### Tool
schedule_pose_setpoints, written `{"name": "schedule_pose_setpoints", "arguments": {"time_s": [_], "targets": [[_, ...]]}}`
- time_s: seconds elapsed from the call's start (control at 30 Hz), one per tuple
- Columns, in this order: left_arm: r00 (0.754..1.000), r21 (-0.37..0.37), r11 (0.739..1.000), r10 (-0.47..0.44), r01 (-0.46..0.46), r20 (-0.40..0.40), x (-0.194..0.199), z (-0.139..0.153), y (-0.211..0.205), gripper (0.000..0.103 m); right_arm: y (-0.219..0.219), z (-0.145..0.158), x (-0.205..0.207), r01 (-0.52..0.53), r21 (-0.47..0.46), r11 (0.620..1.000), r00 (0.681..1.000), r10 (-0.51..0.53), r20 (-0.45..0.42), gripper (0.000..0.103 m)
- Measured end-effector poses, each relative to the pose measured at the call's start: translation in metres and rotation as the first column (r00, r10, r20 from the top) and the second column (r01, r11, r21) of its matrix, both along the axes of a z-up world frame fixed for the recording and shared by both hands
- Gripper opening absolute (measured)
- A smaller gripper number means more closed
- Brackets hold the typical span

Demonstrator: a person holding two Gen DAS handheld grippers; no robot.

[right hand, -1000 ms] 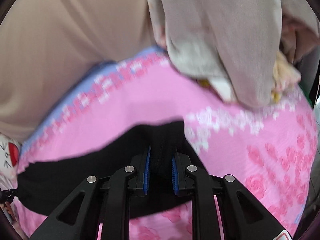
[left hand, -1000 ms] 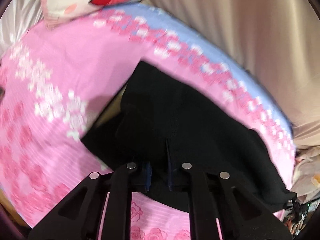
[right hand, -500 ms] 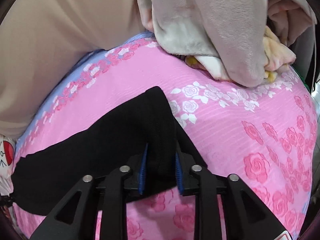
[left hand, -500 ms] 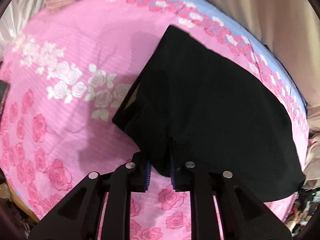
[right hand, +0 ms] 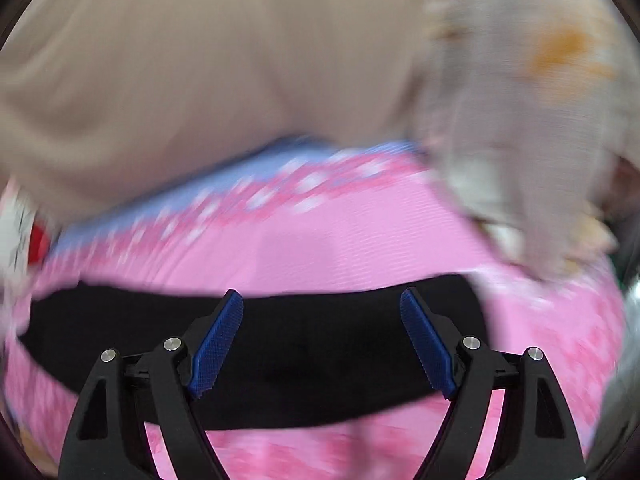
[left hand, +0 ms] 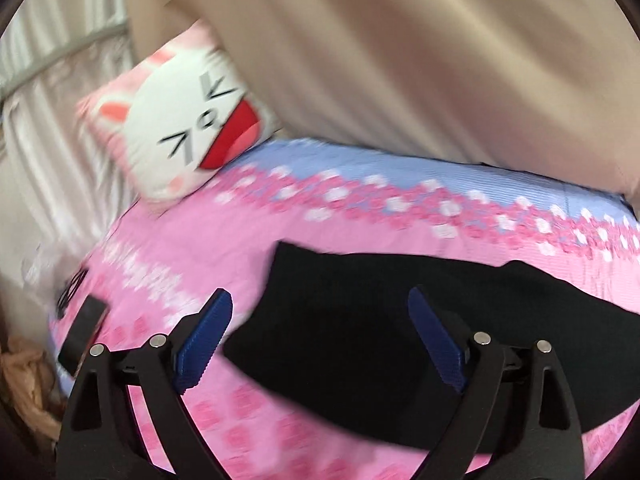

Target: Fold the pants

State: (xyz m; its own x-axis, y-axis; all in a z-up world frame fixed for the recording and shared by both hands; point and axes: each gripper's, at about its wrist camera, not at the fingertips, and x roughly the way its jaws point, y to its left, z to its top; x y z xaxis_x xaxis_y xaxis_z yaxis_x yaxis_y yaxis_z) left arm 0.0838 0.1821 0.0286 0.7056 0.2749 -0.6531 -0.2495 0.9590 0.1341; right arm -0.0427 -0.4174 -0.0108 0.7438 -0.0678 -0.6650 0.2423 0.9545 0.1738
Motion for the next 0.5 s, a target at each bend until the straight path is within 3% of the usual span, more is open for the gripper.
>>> {"name": "schedule_pose_setpoints", "arguments": {"time_s": [0.1,0.2,0.27,0.4,0.47,0.5], "targets": [[0.999,0.039,0.999,-0.036,0.036,0.004,0.017,-0.021,-0.042,0.088,0.077,-0.016,0.052,-0.238,-0.044,0.970,0.970,0.236,-0.049,0.078],[0.998,0.044,0.997,-0.064,0.065,-0.027,0.031,-0.037,-0.066,0.089,0.153,-0.022,0.095,-0.436,-0.070,0.897,0.900,0.431,-0.070,0.078],[0.995,0.024,0.996,-0.087,0.088,-0.049,0.036,-0.046,-0.075,0.092,0.203,-0.025,0.124,-0.551,-0.061,0.833,0.834,0.546,-0.079,0.078],[0.995,0.052,0.995,-0.084,0.087,-0.062,0.041,-0.059,-0.080,0.093,0.291,-0.041,0.183,-0.690,-0.074,0.720,0.723,0.679,-0.129,0.077],[0.995,0.090,0.993,-0.077,0.083,-0.063,0.044,-0.064,-0.078,0.093,0.319,-0.050,0.205,-0.730,-0.065,0.680,0.680,0.715,-0.162,0.058],[0.995,0.100,0.992,-0.075,0.081,-0.063,0.045,-0.065,-0.077,0.093,0.331,-0.056,0.216,-0.748,-0.055,0.662,0.659,0.729,-0.186,0.033]]}}
